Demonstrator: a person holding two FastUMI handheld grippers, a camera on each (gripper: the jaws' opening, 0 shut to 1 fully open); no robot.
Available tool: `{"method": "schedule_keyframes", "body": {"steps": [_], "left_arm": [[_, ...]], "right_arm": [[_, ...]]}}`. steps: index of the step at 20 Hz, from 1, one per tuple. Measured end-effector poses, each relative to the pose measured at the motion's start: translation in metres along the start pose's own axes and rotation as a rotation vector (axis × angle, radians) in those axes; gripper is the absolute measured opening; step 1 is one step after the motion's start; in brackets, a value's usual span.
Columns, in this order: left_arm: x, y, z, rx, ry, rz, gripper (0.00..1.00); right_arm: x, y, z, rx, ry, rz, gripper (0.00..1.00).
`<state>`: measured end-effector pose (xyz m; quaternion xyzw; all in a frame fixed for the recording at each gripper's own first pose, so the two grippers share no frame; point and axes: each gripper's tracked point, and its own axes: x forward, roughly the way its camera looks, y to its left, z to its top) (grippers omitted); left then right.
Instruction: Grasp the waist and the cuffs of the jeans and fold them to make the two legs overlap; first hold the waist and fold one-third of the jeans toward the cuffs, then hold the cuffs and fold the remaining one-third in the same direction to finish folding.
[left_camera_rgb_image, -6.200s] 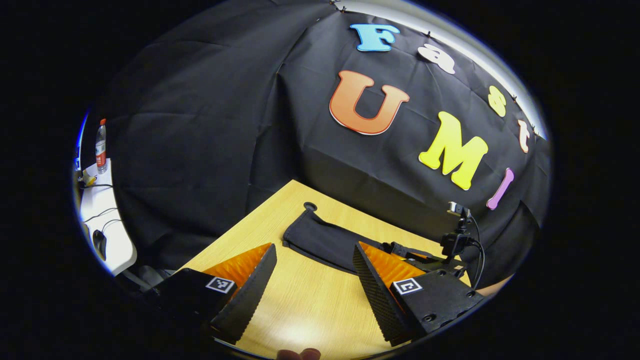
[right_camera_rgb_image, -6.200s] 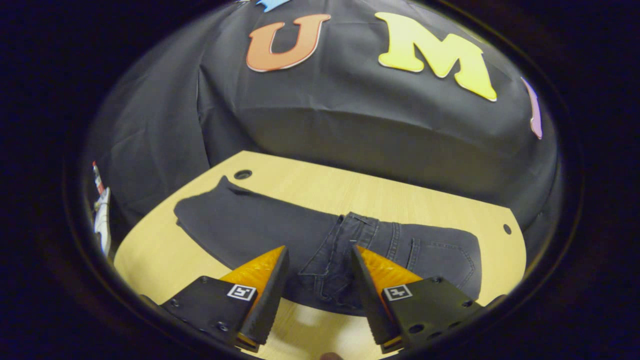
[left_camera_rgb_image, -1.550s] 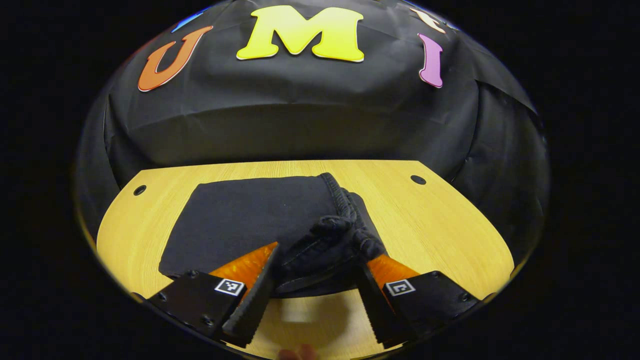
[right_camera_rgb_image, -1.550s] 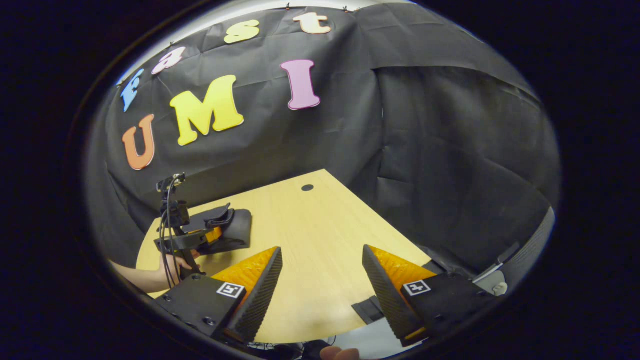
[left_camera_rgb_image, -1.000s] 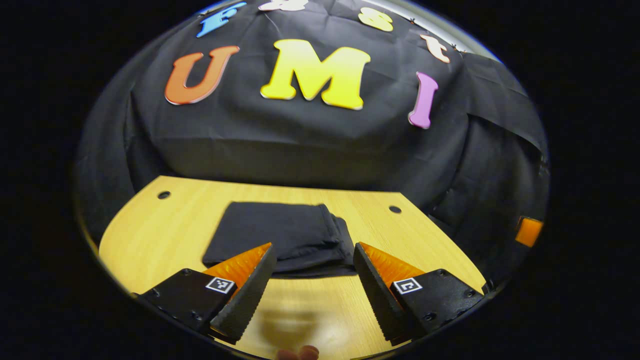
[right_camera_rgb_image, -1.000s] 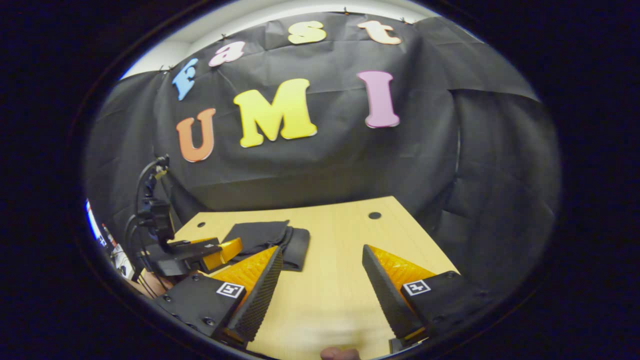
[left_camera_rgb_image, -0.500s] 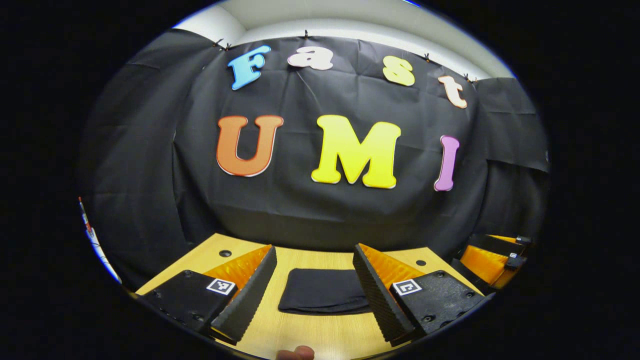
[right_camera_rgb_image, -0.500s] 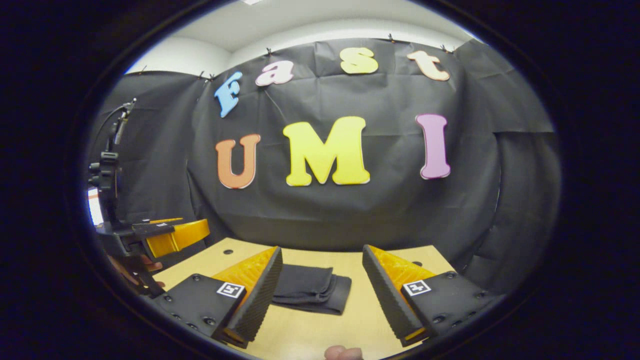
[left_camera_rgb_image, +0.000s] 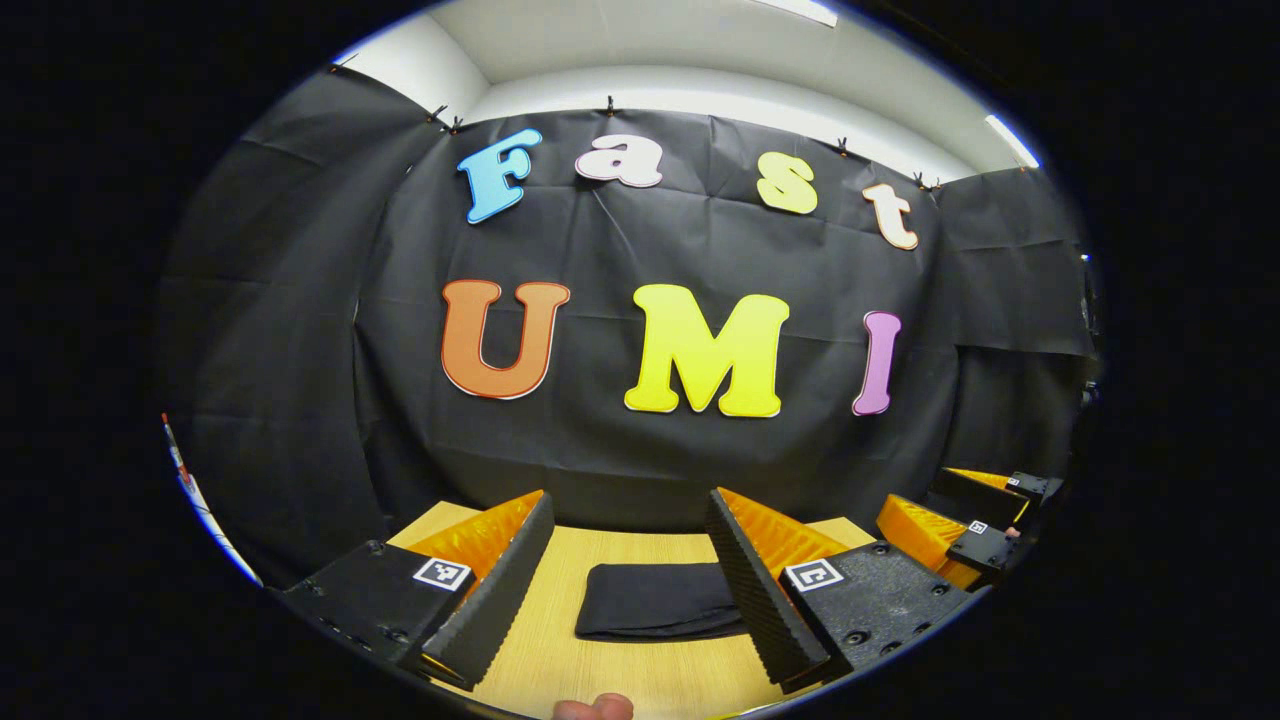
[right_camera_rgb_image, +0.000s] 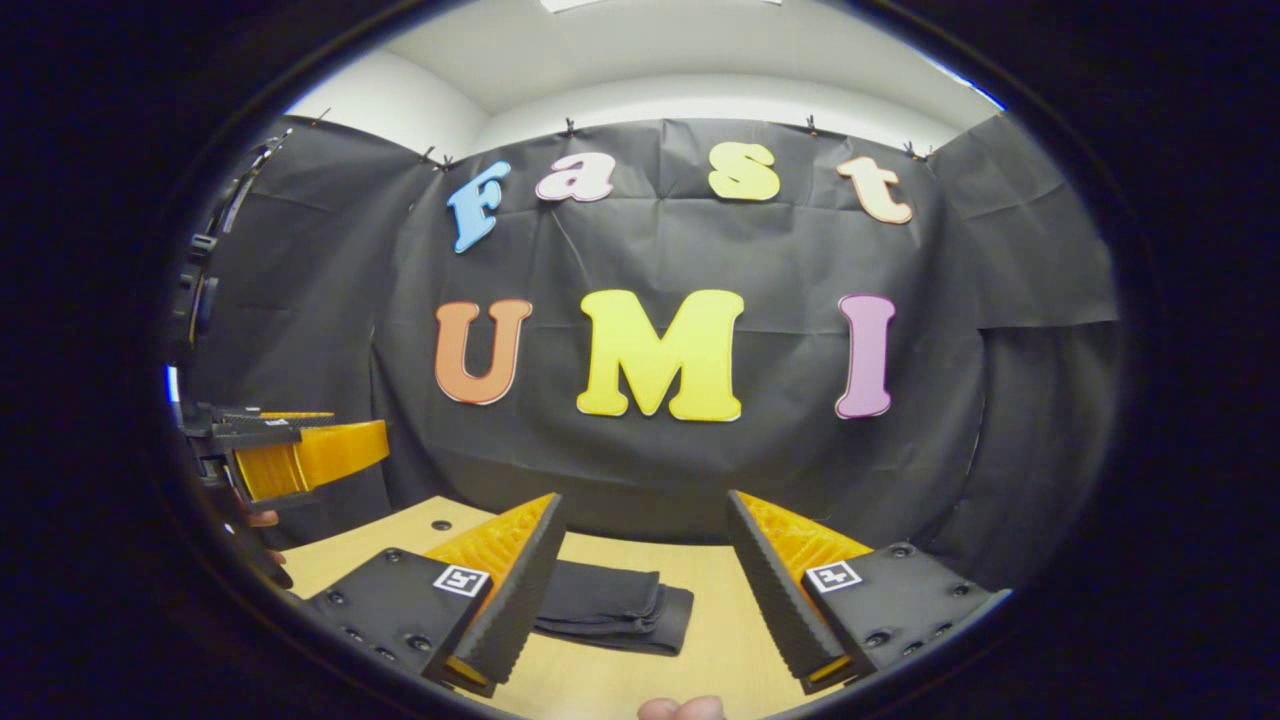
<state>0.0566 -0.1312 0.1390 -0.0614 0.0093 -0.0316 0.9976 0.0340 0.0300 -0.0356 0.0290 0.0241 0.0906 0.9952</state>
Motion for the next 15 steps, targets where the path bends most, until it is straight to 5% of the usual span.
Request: {"method": "schedule_keyframes", "body": {"steps": [15], "left_arm": [[-0.016, 0.021, 0.002, -0.016, 0.013, 0.01, 0.98]], "right_arm": [[-0.013, 0.014, 0.002, 0.014, 0.014, -0.014, 0.99]]}}
